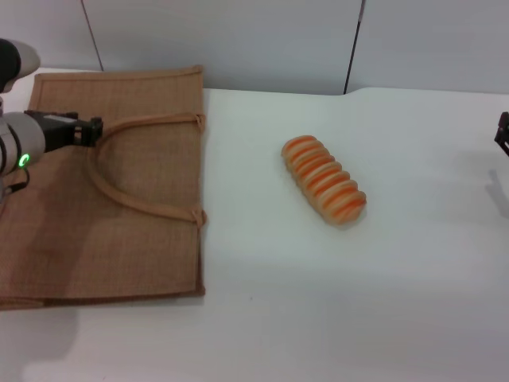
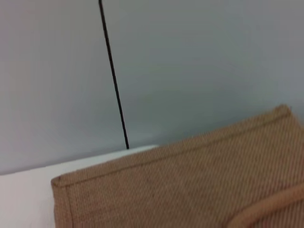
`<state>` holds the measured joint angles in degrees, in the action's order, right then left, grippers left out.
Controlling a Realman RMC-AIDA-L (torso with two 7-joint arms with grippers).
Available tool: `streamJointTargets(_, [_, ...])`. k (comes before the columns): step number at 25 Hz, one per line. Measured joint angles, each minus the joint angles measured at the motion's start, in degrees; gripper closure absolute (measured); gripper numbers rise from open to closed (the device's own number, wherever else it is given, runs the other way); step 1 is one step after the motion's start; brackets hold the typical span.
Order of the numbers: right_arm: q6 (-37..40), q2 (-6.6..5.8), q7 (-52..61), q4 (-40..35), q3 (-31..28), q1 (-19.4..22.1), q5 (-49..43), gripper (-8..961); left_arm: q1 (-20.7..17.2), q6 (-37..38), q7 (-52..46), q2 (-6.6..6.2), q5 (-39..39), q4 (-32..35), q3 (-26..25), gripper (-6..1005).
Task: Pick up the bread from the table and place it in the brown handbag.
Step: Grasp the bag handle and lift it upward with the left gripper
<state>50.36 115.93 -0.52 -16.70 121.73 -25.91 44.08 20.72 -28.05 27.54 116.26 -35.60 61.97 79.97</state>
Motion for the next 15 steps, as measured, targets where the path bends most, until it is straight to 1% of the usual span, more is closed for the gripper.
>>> streamJointTargets(5, [-0.01,0.0,0.0,0.0,0.0,-0.02,-0.04,91,0.7,-4.68,2.38,0.0,3.28,0.32,-2.56,623])
streamJointTargets(9, [-0.19,0.0,0.0,0.0,0.0,-0.03,-0.05,91,1.34,-6.77,3.01,-0.08,5.19,0.33,-3.08,623])
streamJointTargets(15, [-1.68,0.0,0.0,-0.31,0.0,-0.37,-0.15,91,2.8,-7.94,3.2,-0.09,7.16,0.36,-3.13,622])
